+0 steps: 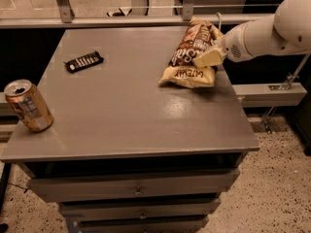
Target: Move brown chip bag near rxbar chocolate
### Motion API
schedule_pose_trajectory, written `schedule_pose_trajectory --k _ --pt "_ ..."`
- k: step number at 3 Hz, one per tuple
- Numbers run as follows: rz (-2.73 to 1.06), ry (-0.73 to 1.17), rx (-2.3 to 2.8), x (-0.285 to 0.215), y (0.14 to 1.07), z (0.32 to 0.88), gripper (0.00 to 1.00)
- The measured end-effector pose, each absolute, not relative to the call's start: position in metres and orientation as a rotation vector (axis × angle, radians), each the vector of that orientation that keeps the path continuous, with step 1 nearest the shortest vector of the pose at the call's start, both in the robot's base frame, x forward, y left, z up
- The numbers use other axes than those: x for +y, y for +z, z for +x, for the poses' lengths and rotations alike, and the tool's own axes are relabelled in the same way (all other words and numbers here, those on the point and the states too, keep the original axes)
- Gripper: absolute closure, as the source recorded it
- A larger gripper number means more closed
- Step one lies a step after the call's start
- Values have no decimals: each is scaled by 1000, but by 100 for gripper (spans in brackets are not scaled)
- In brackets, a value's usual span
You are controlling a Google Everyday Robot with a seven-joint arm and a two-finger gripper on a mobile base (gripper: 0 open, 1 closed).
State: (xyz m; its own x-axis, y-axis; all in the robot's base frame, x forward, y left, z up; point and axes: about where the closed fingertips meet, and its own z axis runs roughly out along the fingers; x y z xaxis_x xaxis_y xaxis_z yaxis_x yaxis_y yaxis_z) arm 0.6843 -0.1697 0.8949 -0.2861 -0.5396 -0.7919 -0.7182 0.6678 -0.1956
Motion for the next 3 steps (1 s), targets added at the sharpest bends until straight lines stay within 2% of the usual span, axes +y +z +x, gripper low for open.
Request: schedule_pose_trajectory --k 2,3 --pt "-1002 260 1929 -160 900 684 100" --pt "-1059 282 1853 -129 909 702 100"
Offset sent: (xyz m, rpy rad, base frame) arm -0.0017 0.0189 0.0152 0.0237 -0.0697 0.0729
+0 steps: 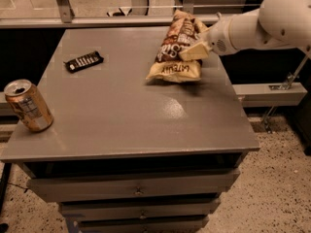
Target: Move brown chip bag near rxbar chocolate
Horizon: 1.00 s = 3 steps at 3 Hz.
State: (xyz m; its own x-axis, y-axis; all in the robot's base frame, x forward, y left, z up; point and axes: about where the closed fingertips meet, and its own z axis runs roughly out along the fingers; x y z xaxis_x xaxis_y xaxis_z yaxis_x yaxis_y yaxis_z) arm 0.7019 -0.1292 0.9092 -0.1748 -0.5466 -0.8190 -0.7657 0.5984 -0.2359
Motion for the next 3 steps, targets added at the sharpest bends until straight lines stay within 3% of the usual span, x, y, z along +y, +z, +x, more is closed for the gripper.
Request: schedule_pose_trajectory --k 3 --pt "-1189 441 1721 -20 917 773 100"
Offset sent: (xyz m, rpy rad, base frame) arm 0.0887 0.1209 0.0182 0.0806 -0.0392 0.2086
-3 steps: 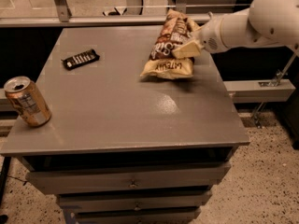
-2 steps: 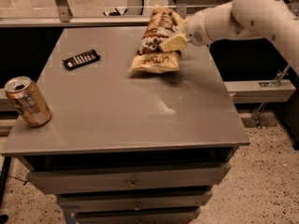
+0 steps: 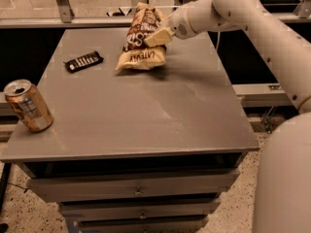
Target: Move brown chip bag near rxbar chocolate
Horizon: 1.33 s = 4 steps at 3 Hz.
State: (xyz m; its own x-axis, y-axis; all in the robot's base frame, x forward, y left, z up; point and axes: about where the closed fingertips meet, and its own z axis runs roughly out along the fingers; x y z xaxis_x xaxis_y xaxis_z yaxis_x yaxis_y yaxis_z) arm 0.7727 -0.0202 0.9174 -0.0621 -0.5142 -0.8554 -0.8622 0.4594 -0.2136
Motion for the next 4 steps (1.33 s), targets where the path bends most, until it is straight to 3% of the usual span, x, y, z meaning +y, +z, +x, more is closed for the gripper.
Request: schedule_pose_trajectory --k 3,4 --pt "-1305 617 1707 56 886 776 100" --pt "-1307 621 1707 58 886 776 86"
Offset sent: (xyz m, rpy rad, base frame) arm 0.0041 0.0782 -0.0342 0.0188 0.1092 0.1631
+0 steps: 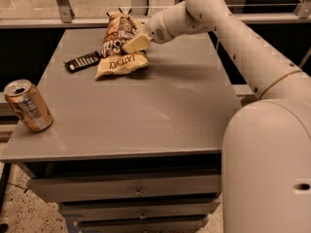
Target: Move brown chip bag near rxbar chocolate
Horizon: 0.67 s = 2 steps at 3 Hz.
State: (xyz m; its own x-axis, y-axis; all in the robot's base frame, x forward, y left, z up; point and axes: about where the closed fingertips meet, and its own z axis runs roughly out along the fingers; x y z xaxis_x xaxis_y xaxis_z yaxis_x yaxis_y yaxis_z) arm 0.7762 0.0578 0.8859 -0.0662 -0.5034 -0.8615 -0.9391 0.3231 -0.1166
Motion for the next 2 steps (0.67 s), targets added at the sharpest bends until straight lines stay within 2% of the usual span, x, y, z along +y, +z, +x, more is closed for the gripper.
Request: schedule_pose_trajectory --k 2 --pt "-1323 644 1706 67 883 774 39"
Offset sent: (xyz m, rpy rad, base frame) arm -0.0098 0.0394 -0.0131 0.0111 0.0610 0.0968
